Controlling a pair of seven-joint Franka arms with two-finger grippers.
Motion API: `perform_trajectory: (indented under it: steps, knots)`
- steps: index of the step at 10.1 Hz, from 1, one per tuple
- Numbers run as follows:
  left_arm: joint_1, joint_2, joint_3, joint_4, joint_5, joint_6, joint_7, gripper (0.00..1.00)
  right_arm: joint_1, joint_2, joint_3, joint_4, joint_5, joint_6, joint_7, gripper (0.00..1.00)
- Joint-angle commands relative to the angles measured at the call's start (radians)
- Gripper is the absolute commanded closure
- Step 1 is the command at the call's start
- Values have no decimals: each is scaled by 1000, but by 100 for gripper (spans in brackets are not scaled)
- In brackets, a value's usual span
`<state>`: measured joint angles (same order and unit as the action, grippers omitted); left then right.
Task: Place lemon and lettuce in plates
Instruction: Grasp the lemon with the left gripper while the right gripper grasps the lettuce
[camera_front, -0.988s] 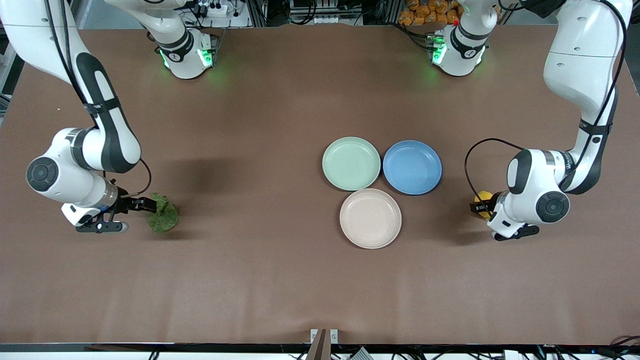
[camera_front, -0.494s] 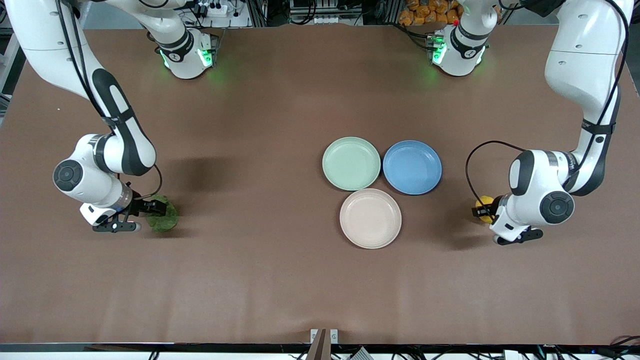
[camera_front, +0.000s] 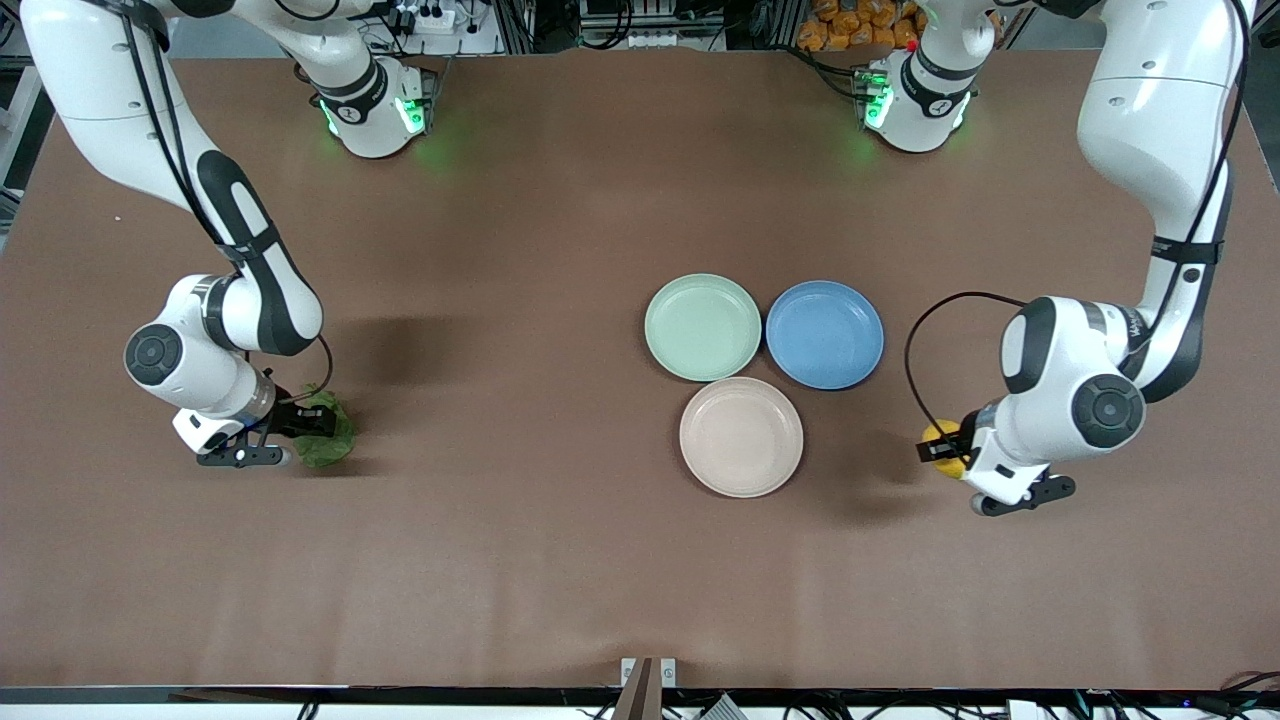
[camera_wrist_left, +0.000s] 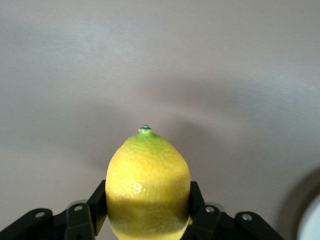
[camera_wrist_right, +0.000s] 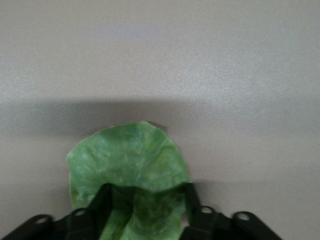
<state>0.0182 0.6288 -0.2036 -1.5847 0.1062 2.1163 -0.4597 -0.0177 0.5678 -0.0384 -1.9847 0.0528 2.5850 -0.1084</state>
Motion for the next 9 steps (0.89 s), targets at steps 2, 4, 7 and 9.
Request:
perform_trajectory:
  steps: [2,4,7,9]
  knots:
    - [-69,-4,-11,37,-26,-7,-101,100,10,6,-2,0,6,17,-7,80]
    - [-136,9,-11,72,-58,-7,-181,100,10,3,-2,1,4,12,-10,100]
    - [-216,46,-11,120,-65,29,-292,100,10,-5,-2,3,4,1,-10,100]
    - [-260,64,-11,120,-66,85,-342,100,10,-17,0,9,4,0,-10,100]
